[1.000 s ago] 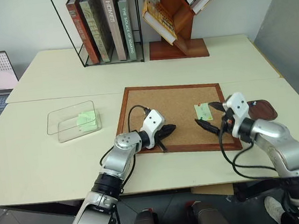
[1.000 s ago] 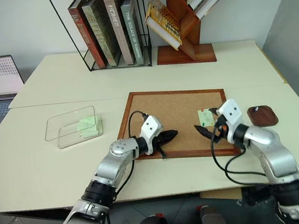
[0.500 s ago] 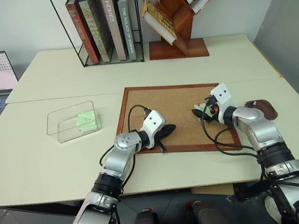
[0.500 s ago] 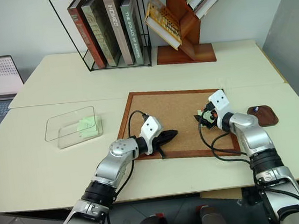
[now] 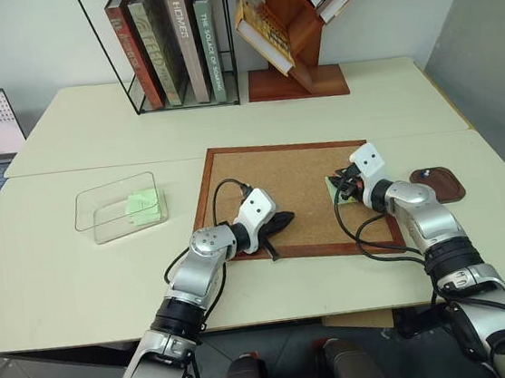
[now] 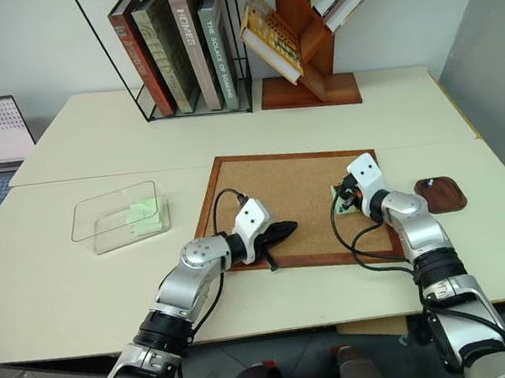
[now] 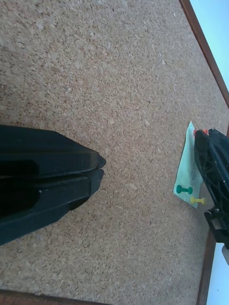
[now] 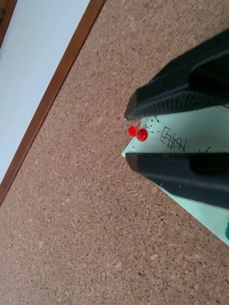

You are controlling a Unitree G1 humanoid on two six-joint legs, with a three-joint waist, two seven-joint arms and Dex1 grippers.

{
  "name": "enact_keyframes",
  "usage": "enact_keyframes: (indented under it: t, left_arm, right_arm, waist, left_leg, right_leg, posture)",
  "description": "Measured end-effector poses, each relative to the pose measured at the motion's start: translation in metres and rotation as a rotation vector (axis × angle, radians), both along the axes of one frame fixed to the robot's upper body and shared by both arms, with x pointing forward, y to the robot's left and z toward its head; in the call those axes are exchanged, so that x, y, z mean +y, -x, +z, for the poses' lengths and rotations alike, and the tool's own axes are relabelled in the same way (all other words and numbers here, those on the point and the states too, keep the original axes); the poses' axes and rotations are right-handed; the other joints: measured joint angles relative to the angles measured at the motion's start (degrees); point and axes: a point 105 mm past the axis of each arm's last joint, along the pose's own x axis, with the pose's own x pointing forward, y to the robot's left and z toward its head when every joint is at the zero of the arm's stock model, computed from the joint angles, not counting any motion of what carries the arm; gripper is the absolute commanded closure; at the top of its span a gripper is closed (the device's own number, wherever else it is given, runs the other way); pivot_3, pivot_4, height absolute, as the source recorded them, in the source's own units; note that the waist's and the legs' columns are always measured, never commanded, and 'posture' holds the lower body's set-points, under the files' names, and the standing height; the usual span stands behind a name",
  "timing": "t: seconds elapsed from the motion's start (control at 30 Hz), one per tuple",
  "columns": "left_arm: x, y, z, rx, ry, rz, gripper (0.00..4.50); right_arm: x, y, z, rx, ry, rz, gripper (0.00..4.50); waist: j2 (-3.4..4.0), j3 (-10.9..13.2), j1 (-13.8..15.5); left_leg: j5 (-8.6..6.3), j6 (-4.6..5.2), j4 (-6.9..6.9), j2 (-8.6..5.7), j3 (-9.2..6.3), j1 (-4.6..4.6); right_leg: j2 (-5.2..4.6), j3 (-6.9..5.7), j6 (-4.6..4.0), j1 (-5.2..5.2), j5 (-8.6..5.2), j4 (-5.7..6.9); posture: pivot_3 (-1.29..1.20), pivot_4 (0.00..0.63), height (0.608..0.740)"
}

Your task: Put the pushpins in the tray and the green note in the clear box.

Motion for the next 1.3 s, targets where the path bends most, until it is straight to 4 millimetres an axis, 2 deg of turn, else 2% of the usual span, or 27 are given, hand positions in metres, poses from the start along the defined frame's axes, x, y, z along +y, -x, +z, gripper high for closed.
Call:
enact_keyframes:
  t: [0.07, 0.53, 0.6, 0.77, 0.87, 1.03, 1.2, 1.3]
  left_arm:
    - [0.000, 0.001, -0.001, 0.002, 0.000, 0.000, 4.50]
    - [0.001, 0.001, -0.001, 0.002, -0.002, -0.001, 4.50]
    - [0.002, 0.001, -0.001, 0.001, -0.003, 0.000, 4.50]
    - [0.001, 0.001, -0.002, 0.002, -0.004, 0.003, 4.50]
    - [0.000, 0.002, -0.002, 0.002, -0.002, 0.001, 4.50]
    - [0.000, 0.002, -0.002, 0.002, -0.003, 0.001, 4.50]
    - [0.001, 0.002, -0.002, 0.000, -0.005, 0.001, 4.50]
    - [0.000, 0.002, -0.002, 0.000, -0.004, -0.001, 4.50]
  right_arm:
    - [0.000, 0.000, 0.000, -0.005, 0.005, -0.001, 4.46]
    - [0.002, 0.000, 0.004, -0.010, -0.002, 0.006, 4.46]
    - [0.003, 0.001, 0.008, -0.019, -0.010, 0.009, 4.46]
    - [0.019, 0.005, 0.036, -0.103, -0.055, 0.074, 4.46]
    - [0.021, 0.007, 0.040, -0.110, -0.063, 0.081, 4.46]
    - [0.018, 0.013, 0.040, -0.103, -0.077, 0.069, 4.46]
    - [0.008, 0.013, 0.047, -0.128, -0.066, 0.040, 4.46]
    - [0.002, 0.014, 0.045, -0.125, -0.054, 0.025, 4.46]
  waist:
    - [0.00, 0.0, -0.1]
    - [0.01, 0.0, -0.1]
    - [0.01, 0.0, -0.1]
    - [0.03, 0.0, -0.1]
    - [0.03, 0.0, -0.1]
    - [0.03, 0.0, -0.1]
    - [0.03, 0.0, -0.1]
    - [0.03, 0.0, -0.1]
  left_leg:
    - [0.00, 0.00, 0.00, 0.00, 0.00, 0.00]
    - [0.00, 0.00, -0.01, 0.00, 0.00, 0.00]
    - [0.00, 0.00, -0.01, 0.01, 0.00, 0.00]
    - [0.00, 0.00, -0.01, 0.00, -0.05, 0.00]
    - [0.00, 0.00, -0.01, -0.02, -0.04, 0.00]
    - [0.00, 0.00, -0.01, -0.03, -0.03, 0.00]
    - [0.00, 0.00, -0.01, -0.02, -0.04, 0.01]
    - [0.00, 0.00, -0.01, -0.03, -0.03, 0.00]
  right_leg:
    - [-0.01, 0.00, 0.00, 0.00, 0.00, 0.00]
    - [-0.02, 0.01, 0.00, -0.01, 0.00, 0.00]
    - [-0.11, 0.00, 0.00, -0.01, 0.00, 0.00]
    - [-0.22, -0.05, 0.01, 0.01, 0.00, 0.01]
    - [-0.25, -0.05, 0.01, 0.01, 0.00, -0.01]
    - [-0.27, -0.05, 0.01, 0.01, 0.00, -0.01]
    - [-0.26, -0.06, 0.01, 0.01, -0.01, -0.01]
    - [-0.26, -0.06, 0.01, 0.01, -0.01, -0.02]
  posture:
    - [0.00, 0.150, 0.740]
    - [0.00, 0.150, 0.740]
    - [0.00, 0.150, 0.740]
    - [0.00, 0.150, 0.740]
    - [0.00, 0.150, 0.740]
    - [0.00, 0.150, 0.740]
    - [0.00, 0.150, 0.740]
    - [0.00, 0.150, 0.740]
